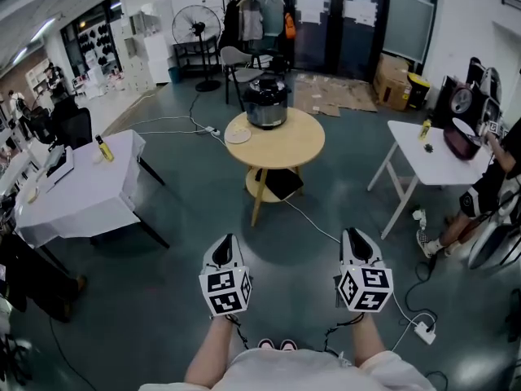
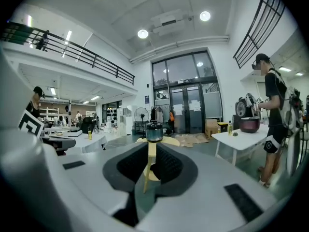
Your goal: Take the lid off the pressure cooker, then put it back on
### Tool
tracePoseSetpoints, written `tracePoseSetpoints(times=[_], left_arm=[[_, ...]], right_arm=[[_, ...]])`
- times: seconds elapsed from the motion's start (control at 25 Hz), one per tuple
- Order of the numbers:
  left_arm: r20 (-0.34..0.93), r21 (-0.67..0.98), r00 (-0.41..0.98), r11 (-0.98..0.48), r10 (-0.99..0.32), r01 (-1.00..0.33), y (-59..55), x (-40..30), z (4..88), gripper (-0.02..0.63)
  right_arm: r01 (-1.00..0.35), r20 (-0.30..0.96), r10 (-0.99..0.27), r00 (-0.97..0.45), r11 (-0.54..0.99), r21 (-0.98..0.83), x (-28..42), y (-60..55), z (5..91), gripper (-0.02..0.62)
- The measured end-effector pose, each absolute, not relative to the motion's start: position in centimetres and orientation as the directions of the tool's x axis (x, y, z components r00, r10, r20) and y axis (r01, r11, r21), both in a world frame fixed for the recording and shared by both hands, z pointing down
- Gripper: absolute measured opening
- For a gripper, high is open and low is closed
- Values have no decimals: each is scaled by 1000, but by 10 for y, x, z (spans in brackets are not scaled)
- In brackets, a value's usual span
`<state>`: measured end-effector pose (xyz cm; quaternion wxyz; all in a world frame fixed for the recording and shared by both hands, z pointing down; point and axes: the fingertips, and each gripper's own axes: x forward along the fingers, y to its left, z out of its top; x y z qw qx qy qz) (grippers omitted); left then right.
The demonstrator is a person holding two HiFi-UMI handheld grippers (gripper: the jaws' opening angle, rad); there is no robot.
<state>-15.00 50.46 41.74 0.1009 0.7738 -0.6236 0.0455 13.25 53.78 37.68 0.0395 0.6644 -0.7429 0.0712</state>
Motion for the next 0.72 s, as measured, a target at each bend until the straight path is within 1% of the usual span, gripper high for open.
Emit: tracePoseSetpoints(times=[0.16, 0.4, 0.72], left_arm=[[193, 103, 211, -194, -958, -976, 505, -156, 414, -6], [219, 133, 198, -172, -955, -976, 509, -167, 414, -6], [224, 120, 178, -154, -958, -981, 513, -174, 414, -5]], right_arm=[[-992, 147, -982, -121, 113, -62, 130, 536, 373, 79], [-991, 141, -982, -124, 115, -71, 129, 538, 373, 154], [-989, 139, -980, -140, 132, -70, 127, 541, 373, 248]])
